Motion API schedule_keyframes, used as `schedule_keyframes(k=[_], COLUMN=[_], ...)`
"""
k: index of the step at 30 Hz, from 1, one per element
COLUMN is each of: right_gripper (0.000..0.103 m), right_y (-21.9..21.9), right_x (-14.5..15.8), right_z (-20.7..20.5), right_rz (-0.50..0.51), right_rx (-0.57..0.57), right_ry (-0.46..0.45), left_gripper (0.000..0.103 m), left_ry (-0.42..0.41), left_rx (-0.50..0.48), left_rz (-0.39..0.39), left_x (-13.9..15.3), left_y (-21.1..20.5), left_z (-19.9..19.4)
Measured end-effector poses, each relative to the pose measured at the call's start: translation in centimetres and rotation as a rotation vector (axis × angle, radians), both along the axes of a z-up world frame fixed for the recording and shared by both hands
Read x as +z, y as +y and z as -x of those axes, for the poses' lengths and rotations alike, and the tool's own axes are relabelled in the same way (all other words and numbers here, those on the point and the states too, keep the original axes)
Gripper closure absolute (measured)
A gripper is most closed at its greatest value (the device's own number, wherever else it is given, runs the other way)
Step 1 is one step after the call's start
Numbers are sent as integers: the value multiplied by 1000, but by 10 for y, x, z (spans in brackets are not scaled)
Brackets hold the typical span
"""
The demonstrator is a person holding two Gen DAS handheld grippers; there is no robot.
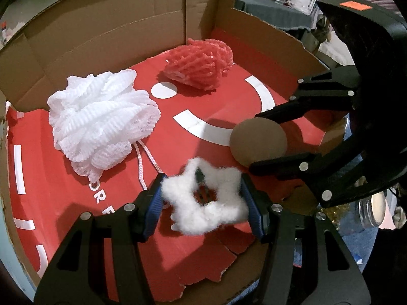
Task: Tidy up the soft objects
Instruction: 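Open both grippers to drop the fluffy scrunchie and felt pad into the box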
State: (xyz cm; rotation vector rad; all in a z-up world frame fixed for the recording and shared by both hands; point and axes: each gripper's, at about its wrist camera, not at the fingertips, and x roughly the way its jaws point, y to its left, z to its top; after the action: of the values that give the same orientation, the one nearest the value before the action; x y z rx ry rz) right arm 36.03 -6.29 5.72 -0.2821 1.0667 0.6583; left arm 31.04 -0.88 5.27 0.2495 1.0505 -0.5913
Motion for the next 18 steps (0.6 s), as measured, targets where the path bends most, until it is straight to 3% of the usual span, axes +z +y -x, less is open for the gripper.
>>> schedule_keyframes(k=[4, 7, 18], right_gripper=[50, 49, 41], right_y=[-1, 1, 3], right_x=[-1, -2, -5], right_z=[-1, -1, -2], right_rz=[-4, 1, 21], right_rx=[-1, 1, 8], right_ry=[5, 1, -10], left_gripper=[44, 33, 30], left_ry=[-15, -30, -51], left_rx=[1, -5, -5], left_rz=[-17, -26, -25], left_x=[-2, -3, 2], left_y=[-4, -7, -13], left_z=[0, 2, 10])
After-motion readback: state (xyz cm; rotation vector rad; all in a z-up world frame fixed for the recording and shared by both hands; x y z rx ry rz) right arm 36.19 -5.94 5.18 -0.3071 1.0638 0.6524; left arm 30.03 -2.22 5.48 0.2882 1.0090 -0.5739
